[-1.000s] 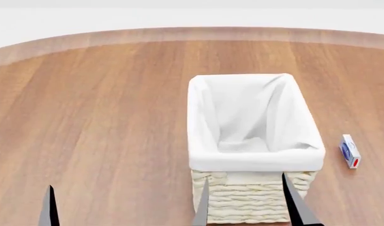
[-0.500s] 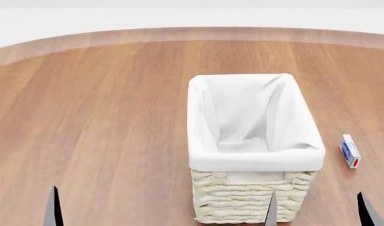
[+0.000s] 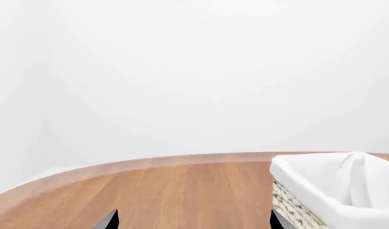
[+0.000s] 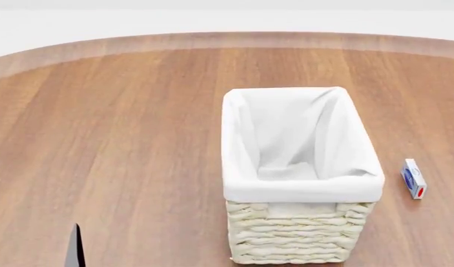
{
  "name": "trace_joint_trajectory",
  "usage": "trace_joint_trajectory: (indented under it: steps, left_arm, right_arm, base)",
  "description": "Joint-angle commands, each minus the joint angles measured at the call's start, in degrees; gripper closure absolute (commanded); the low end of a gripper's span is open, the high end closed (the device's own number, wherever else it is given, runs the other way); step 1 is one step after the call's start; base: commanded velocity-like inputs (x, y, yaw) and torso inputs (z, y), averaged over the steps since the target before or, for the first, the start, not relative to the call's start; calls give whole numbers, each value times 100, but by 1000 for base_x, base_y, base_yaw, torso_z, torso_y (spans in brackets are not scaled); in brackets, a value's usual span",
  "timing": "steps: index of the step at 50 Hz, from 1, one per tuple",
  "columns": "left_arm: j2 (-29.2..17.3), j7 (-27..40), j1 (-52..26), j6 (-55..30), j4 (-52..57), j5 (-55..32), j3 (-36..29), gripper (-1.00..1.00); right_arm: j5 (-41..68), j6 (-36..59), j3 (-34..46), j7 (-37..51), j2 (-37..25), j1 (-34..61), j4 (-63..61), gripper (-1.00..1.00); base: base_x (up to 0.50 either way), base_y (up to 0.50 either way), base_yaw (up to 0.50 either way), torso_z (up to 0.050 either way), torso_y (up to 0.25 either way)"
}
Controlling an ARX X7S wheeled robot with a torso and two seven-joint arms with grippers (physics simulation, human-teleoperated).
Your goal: Pick up the alphabet soup and put it in the basket.
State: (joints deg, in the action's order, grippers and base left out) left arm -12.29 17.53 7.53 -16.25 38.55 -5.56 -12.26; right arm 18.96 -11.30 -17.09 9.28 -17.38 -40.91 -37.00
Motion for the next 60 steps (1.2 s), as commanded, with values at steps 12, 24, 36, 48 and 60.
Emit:
trace_joint_trajectory:
  steps: [12, 24, 36, 48, 60]
  left_arm:
    - [-114, 152, -81, 15, -134, -51, -119, -100]
    - [-158, 220, -100, 39, -187, -81, -176, -100]
    - [-212, 282, -104, 53, -193, -130, -191, -100]
    - [-260, 334, -118, 66, -213, -181, -201, -100]
    - [-297, 376, -149, 73, -241, -222, -230, -100]
  right_arm:
    - [-367, -2050, -492, -1133, 1027, -49, 2707, -100]
    - [-162, -2188, -474, -1149, 1066, 162, 3135, -100]
    - [-247, -2829, -272, -1352, 1170, 782, 4364, -100]
    - [-234, -3086, -177, -1372, 1191, 1103, 5018, -100]
    - [-201, -3180, -150, -1333, 1142, 1259, 5355, -100]
  base:
    - [0, 0, 0, 0, 0]
    - [0, 0, 0, 0, 0]
    - [0, 0, 0, 0, 0]
    - [0, 0, 0, 0, 0]
    - [0, 0, 0, 0, 0]
